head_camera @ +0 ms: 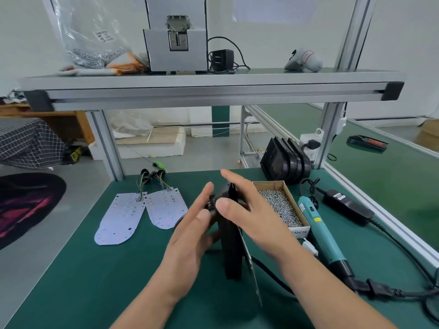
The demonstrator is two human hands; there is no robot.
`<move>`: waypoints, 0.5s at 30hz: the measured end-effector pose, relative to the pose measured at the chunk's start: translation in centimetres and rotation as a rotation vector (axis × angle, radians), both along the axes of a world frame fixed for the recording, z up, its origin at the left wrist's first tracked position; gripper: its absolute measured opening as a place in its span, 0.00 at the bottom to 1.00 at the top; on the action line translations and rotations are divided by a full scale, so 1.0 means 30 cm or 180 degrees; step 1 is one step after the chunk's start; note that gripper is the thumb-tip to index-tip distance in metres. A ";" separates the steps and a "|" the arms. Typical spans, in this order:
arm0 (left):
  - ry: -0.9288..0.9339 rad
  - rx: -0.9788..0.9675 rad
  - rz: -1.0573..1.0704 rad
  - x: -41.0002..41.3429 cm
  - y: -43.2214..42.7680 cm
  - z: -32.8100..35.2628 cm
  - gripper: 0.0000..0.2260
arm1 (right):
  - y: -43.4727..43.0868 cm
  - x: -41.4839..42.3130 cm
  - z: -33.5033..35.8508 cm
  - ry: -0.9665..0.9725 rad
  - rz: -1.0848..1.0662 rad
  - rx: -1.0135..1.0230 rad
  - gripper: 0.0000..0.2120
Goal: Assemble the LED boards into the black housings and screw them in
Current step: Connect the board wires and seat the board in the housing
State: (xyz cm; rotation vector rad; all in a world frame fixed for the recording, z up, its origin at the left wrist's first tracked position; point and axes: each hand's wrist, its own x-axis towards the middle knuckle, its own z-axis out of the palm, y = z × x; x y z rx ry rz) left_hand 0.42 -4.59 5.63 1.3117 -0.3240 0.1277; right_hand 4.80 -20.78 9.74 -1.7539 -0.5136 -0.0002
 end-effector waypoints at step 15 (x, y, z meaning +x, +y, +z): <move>0.0363 0.0069 0.0425 0.037 0.056 -0.002 0.24 | 0.067 0.025 -0.042 -0.0118 -0.0543 -0.0683 0.34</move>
